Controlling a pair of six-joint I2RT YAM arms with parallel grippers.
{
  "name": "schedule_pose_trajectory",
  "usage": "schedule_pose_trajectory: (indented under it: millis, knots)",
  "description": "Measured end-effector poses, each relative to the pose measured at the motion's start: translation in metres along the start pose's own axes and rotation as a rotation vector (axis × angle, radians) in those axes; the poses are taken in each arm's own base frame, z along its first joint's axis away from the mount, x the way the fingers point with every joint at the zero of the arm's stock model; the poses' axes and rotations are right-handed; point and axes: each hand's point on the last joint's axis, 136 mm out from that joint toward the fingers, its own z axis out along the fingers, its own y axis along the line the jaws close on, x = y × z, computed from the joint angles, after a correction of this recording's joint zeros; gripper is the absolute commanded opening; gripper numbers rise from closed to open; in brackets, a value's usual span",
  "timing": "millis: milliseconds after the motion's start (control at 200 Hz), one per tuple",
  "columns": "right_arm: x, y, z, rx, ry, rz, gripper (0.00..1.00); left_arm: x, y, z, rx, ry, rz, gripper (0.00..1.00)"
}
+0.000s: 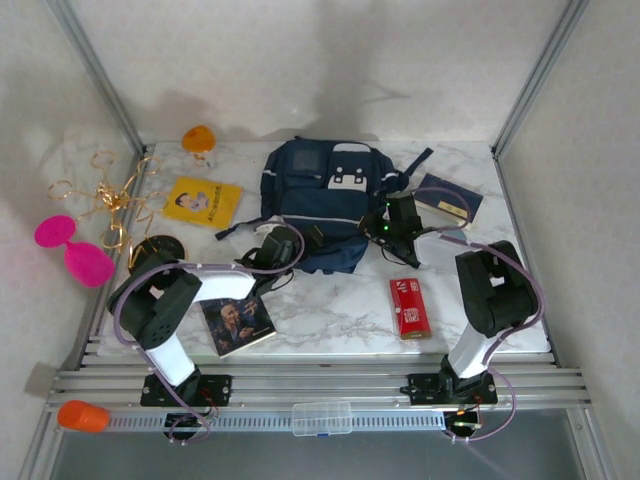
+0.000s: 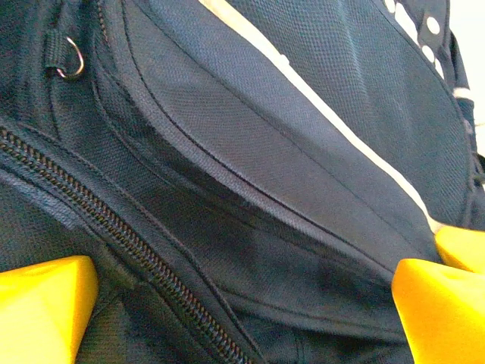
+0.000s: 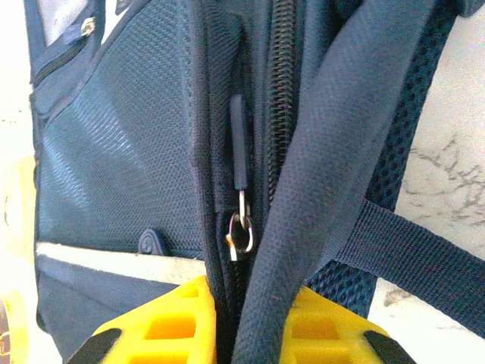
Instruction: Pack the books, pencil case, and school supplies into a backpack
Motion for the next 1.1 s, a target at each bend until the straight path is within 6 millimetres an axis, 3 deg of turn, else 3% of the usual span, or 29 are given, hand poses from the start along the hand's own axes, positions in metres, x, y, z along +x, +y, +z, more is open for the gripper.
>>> schedule_pose_trajectory:
  millis: [110, 230, 350, 491, 611, 726, 806, 891, 1021, 1101]
  knots:
    - [-0.001, 0.014, -0.013, -0.014, -0.032, -0.016, 0.02, -0.014, -0.005, 0.013, 0.003, -0.012, 0.013, 0.99]
    - [0.012, 0.032, -0.018, -0.023, -0.042, -0.019, 0.06, -0.045, -0.004, 0.026, -0.012, -0.052, 0.017, 0.99]
    - [0.044, 0.044, -0.012, -0.021, -0.002, -0.018, 0.12, -0.074, 0.005, 0.028, -0.037, -0.096, 0.013, 0.99]
    - [0.069, 0.045, 0.007, 0.001, 0.057, -0.014, 0.23, -0.088, 0.018, 0.028, -0.069, -0.113, 0.035, 0.99]
    - [0.072, 0.044, 0.012, 0.008, 0.075, -0.024, 0.42, -0.091, 0.021, 0.025, -0.086, -0.102, 0.070, 0.99]
    - [0.076, 0.045, 0.007, 0.015, 0.096, -0.051, 0.65, -0.093, 0.010, 0.014, -0.076, -0.074, 0.104, 0.99]
    - [0.079, 0.052, -0.007, 0.006, 0.103, -0.091, 0.77, -0.094, -0.004, 0.002, -0.050, -0.056, 0.115, 0.99]
    - [0.074, 0.068, -0.035, -0.039, 0.072, -0.115, 0.90, -0.094, -0.021, -0.014, -0.011, -0.044, 0.120, 0.99]
    - [0.050, 0.084, -0.075, -0.103, -0.001, -0.113, 0.99, -0.077, -0.047, -0.036, 0.043, -0.013, 0.122, 0.99]
    - [0.028, 0.073, -0.082, -0.094, -0.027, -0.071, 0.99, -0.058, -0.056, -0.047, 0.072, 0.020, 0.105, 0.99]
